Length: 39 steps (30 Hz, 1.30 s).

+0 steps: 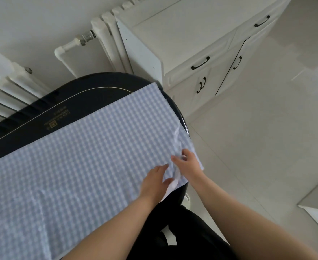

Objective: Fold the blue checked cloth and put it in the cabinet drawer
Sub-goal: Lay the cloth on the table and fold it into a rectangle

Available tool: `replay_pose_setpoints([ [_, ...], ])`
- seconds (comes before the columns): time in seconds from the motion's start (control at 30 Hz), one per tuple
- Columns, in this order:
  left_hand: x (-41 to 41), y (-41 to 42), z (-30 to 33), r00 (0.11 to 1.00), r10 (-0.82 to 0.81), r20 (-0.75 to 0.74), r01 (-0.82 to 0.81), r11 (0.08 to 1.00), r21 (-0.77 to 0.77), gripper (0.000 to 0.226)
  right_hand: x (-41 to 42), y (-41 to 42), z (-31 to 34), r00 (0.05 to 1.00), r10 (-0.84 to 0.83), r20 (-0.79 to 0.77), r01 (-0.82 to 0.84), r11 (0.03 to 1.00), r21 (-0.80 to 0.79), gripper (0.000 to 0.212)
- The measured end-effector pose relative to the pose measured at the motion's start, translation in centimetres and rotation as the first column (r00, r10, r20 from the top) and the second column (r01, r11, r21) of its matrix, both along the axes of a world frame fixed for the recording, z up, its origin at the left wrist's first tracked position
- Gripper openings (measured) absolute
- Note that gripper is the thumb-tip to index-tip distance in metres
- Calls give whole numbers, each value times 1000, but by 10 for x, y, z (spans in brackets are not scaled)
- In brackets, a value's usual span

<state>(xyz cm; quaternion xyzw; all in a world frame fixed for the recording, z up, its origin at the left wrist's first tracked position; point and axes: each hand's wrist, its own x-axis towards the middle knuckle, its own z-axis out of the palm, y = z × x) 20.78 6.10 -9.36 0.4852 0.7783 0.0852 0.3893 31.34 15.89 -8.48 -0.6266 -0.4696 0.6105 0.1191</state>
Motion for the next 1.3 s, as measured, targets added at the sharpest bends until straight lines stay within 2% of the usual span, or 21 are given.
replay_pose_setpoints([
  [0.07, 2, 7, 4, 978, 190, 88, -194, 980, 41, 37, -4, 1, 8, 989, 146, -24, -144, 988, 63, 17],
  [0.13, 5, 13, 8, 921, 338, 196, -347, 938, 13, 32, -1, 3, 10, 976, 191, -105, -189, 981, 34, 31],
  [0.17, 6, 16, 10, 903, 364, 229, -374, 927, -1, 33, 2, 4, 9, 968, 200, -150, -200, 980, 12, 36],
  [0.27, 8, 26, 16, 847, 431, 310, -451, 892, -9, 37, 8, 5, 4, 943, 226, -246, -243, 969, -41, 23],
  [0.37, 6, 33, 16, 851, 460, 253, -480, 877, 17, 29, 6, 10, 1, 965, 150, -216, -168, 984, -67, 35],
  [0.43, 5, 35, 14, 859, 456, 234, -477, 878, 42, 26, 8, 17, -3, 987, 121, -108, -120, 993, 23, 24],
  [0.5, 5, 37, 13, 867, 437, 239, -462, 885, 58, 29, 14, 24, -5, 998, -3, -56, 4, 1000, 21, 17],
  [0.57, 6, 37, 12, 884, 400, 241, -426, 902, 69, 32, 22, 32, -7, 999, -50, -13, 49, 996, -79, 33],
  [0.63, 8, 37, 14, 891, 374, 256, -405, 911, 79, 38, 27, 42, -7, 998, 35, 48, -24, 976, -217, 53],
  [0.73, 15, 37, 21, 913, 352, 207, -382, 915, 132, 42, 30, 60, -10, 999, 38, -31, -47, 925, -377, 73],
  [0.83, 19, 31, 28, 963, 256, 84, -269, 896, 353, 30, 30, 73, -12, 994, 86, -74, -108, 920, -377, 57],
  [0.93, 17, 21, 29, 984, 162, -72, -93, 817, 569, 29, 21, 80, -13, 954, 300, -5, -283, 893, -349, 33],
  [1.03, 15, 18, 31, 973, 140, -181, 18, 743, 669, 28, 6, 87, -6, 944, 328, 31, -300, 896, -327, 37],
  [1.13, 17, 18, 35, 969, 162, -188, 19, 709, 705, 29, -2, 95, -8, 932, 347, 108, -314, 918, -243, 41],
  [1.2, 21, 17, 38, 973, 193, -124, -52, 712, 700, 28, 0, 97, -12, 940, 312, 134, -276, 932, -233, 50],
  [1.23, 23, 17, 41, 973, 227, -44, -139, 727, 673, 28, 1, 96, -13, 949, 283, 140, -245, 939, -240, 58],
  [1.27, 24, 17, 45, 953, 296, 69, -274, 739, 616, 29, 1, 95, -12, 949, 270, 161, -232, 948, -218, 66],
  [1.3, 25, 19, 49, 891, 407, 201, -449, 722, 527, 31, 0, 93, -10, 929, 295, 221, -265, 952, -155, 73],
])
